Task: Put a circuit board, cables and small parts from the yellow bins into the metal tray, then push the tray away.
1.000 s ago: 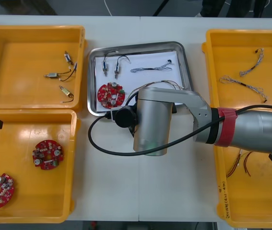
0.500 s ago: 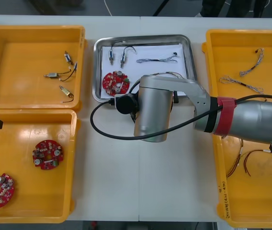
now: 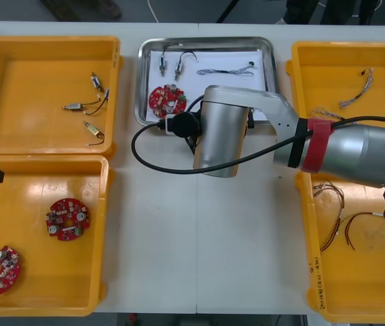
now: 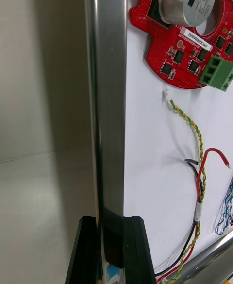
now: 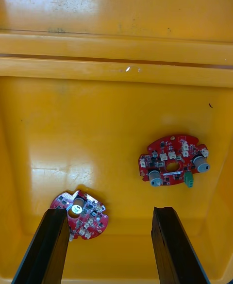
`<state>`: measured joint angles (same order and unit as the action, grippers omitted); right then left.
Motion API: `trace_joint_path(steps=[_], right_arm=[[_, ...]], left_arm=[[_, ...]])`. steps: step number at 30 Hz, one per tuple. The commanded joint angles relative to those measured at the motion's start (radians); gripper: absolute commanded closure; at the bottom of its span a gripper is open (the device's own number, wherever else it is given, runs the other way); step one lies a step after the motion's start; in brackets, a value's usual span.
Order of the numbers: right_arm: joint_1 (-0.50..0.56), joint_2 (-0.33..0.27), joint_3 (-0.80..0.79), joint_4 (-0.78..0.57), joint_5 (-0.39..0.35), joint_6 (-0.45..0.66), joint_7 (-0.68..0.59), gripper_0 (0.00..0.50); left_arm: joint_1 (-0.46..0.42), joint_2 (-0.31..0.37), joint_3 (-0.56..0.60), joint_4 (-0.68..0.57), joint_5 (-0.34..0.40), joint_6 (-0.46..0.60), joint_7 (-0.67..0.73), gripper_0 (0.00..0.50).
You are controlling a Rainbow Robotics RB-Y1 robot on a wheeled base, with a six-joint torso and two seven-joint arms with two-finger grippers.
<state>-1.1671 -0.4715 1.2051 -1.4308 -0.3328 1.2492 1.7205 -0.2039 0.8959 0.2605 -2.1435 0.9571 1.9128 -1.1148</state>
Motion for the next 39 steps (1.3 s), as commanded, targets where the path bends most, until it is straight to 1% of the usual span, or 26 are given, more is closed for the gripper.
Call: trace_joint_path(steps=[1,5,10,17,18,19,20,21,22,23,24,27,31,34,35,39], right_arm=[[-0.071,0.04,-0.032,0.059,-0.006,-0.04,-0.033,0.5],[-0.083,0.059,-0.032,0.116,-0.006,-0.088,-0.033,0.5],[-0.089,0.062,-0.032,0.153,-0.008,-0.139,-0.038,0.5],[-0.091,0.062,-0.032,0.164,-0.009,-0.163,-0.044,0.5],[-0.092,0.062,-0.032,0.164,-0.009,-0.163,-0.044,0.492],[-0.091,0.062,-0.032,0.164,-0.009,-0.163,-0.042,0.476],[-0.092,0.062,-0.033,0.164,-0.008,-0.166,-0.039,0.419],[-0.091,0.06,-0.035,0.164,-0.009,-0.169,-0.038,0.324],[-0.091,0.06,-0.035,0.167,-0.009,-0.172,-0.038,0.246],[-0.091,0.06,-0.036,0.168,-0.008,-0.175,-0.036,0.097],[-0.091,0.06,-0.038,0.171,-0.009,-0.175,-0.036,0.0],[-0.091,0.059,-0.044,0.171,-0.015,-0.172,-0.03,0.0],[-0.091,0.06,-0.068,0.161,-0.051,-0.146,-0.025,0.0],[-0.088,0.06,-0.105,0.121,-0.092,-0.07,-0.032,0.0],[-0.085,0.06,-0.11,0.112,-0.097,-0.059,-0.033,0.0],[-0.04,0.06,-0.188,0.015,-0.1,0.055,-0.039,0.0]], left_arm=[[0.017,-0.011,0.032,-0.029,-0.009,0.007,-0.088,0.0],[0.017,-0.011,0.032,-0.029,-0.009,0.007,-0.088,0.0],[0.017,-0.011,0.032,-0.029,-0.009,0.007,-0.088,0.0],[0.017,-0.011,0.032,-0.029,-0.009,0.007,-0.088,0.0],[0.017,-0.011,0.032,-0.029,-0.009,0.007,-0.088,0.0],[0.017,-0.011,0.032,-0.029,-0.009,0.007,-0.088,0.0],[0.017,-0.011,0.032,-0.029,-0.009,0.007,-0.088,0.0],[0.017,-0.011,0.032,-0.029,-0.009,0.007,-0.088,0.0],[0.017,-0.011,0.032,-0.029,-0.009,0.007,-0.088,0.0],[0.017,-0.011,0.032,-0.029,-0.009,0.007,-0.088,0.0],[0.017,-0.011,0.032,-0.029,-0.009,0.007,-0.088,0.0],[0.017,-0.011,0.032,-0.029,-0.009,0.007,-0.088,0.0],[0.017,-0.011,0.032,-0.029,-0.009,0.007,-0.088,0.0],[0.017,-0.011,0.032,-0.029,-0.009,0.007,-0.088,0.0],[0.017,-0.011,0.032,-0.029,-0.009,0.007,-0.088,0.0],[0.017,-0.011,0.032,-0.029,-0.009,0.007,-0.088,0.0]])
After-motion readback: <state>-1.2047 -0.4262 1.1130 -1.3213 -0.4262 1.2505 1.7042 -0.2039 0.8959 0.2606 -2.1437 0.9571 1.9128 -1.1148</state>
